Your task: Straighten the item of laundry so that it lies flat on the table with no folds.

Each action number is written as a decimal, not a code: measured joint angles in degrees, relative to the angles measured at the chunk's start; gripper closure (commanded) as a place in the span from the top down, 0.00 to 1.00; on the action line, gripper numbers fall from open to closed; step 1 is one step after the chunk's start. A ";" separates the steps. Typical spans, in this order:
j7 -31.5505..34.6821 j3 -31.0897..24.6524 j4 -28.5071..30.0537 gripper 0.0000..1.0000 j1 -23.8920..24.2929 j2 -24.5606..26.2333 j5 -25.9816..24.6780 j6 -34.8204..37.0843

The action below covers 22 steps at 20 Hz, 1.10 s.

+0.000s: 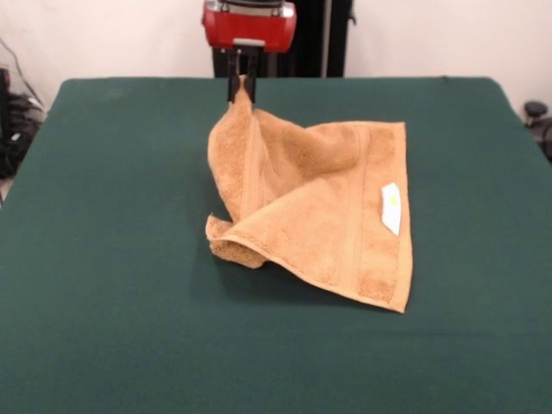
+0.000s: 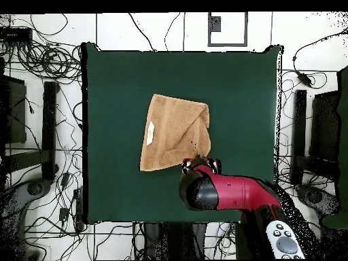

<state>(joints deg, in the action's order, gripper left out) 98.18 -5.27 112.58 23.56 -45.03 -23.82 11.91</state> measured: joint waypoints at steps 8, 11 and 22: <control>0.00 0.00 0.77 1.00 0.60 0.00 0.00 -1.44; 0.00 0.01 1.26 1.00 0.60 0.00 0.00 -2.30; 0.00 0.01 2.00 1.00 0.56 0.00 0.00 -3.46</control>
<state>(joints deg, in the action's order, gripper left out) 98.18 -5.26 114.58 24.12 -45.03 -23.82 8.45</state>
